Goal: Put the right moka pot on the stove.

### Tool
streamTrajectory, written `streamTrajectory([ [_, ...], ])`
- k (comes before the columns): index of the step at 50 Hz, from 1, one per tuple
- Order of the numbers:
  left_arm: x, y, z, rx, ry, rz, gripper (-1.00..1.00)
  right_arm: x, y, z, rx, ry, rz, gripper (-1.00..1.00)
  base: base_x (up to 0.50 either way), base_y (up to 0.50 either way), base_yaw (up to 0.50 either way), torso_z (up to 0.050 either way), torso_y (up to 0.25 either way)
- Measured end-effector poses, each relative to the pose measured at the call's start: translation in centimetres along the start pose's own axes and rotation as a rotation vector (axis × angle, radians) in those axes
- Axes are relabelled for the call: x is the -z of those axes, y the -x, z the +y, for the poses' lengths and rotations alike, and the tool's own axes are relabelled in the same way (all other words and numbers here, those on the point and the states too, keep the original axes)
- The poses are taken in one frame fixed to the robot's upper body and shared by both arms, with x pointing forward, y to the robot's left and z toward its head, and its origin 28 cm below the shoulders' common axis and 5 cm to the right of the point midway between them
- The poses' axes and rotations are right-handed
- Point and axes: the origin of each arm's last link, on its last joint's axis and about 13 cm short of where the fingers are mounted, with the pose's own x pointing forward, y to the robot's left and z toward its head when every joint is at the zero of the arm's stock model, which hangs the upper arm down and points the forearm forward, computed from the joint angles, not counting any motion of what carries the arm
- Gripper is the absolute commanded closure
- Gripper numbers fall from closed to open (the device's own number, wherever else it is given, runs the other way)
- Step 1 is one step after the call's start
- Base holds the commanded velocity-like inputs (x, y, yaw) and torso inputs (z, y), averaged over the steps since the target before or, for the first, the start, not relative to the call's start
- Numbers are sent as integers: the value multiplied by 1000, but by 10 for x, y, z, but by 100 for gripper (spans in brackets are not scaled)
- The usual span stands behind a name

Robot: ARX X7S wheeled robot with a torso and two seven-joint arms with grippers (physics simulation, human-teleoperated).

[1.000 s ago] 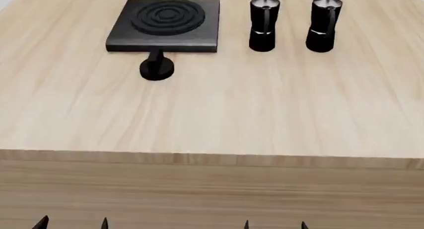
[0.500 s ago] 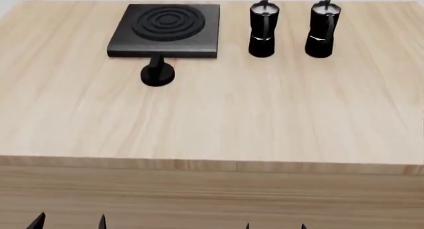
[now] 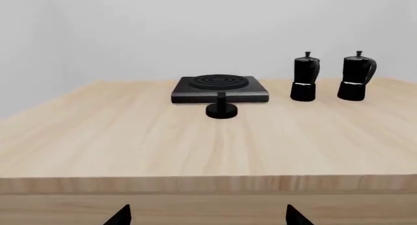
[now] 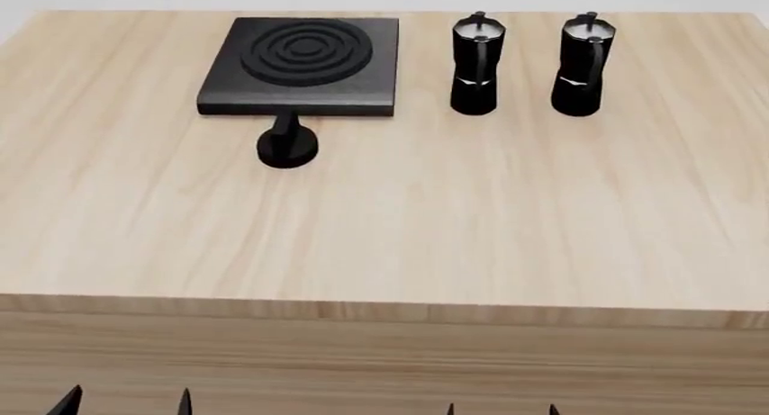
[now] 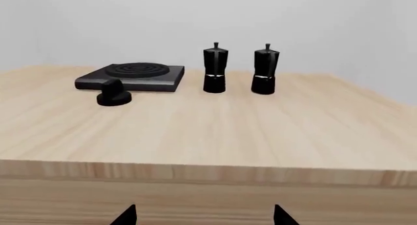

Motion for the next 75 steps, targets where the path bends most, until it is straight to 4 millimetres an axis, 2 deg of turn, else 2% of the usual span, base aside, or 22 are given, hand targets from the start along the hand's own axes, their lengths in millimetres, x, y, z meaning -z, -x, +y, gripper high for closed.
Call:
streamTrajectory([
  [36, 0, 2, 0, 18, 12, -11, -100, -16, 1, 0, 17, 31, -33, -100, 0, 0, 0, 4, 4],
  [75, 0, 2, 0, 22, 8, -19, -100, -13, 0, 0, 23, 32, -28, -100, 240, 3, 0, 0, 0],
])
